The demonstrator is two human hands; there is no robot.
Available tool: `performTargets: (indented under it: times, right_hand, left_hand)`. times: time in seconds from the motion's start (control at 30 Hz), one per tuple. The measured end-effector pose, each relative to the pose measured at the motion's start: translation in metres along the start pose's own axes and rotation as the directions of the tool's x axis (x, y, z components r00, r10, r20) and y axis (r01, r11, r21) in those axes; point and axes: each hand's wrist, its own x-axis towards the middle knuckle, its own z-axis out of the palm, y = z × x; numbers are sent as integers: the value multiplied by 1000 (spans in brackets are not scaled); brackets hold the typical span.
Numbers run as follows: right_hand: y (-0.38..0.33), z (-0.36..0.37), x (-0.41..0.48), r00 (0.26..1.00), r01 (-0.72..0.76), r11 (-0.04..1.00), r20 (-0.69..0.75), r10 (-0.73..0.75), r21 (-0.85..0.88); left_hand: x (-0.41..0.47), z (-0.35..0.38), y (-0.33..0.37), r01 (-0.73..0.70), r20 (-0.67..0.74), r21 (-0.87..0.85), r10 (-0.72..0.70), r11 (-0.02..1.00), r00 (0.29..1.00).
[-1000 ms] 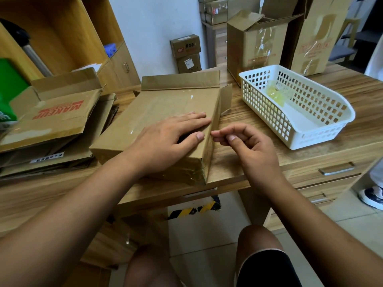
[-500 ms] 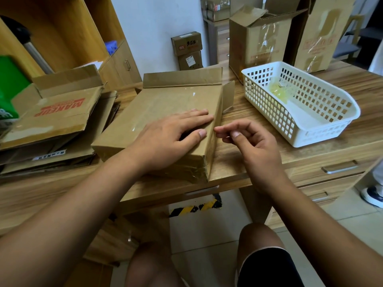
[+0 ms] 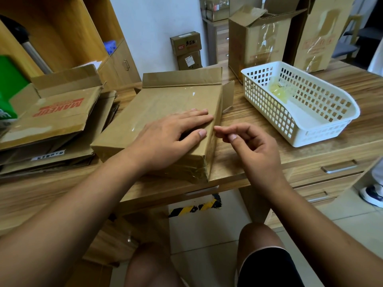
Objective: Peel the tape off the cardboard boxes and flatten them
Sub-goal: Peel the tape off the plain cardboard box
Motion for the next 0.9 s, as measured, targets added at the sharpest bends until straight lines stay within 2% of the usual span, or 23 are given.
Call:
performTargets:
  times: [0.77,0.9]
  right_hand:
    - [5,0,-4,999,33,995,-16,-35,-97]
    - [6,1,-2,998,52,997,-42,-54,-59]
  left_hand:
    - [0,0,-1,3,-1,7,-3,1000,1000]
    - [1,1,-2,-3,-2,12,3,1000,1000]
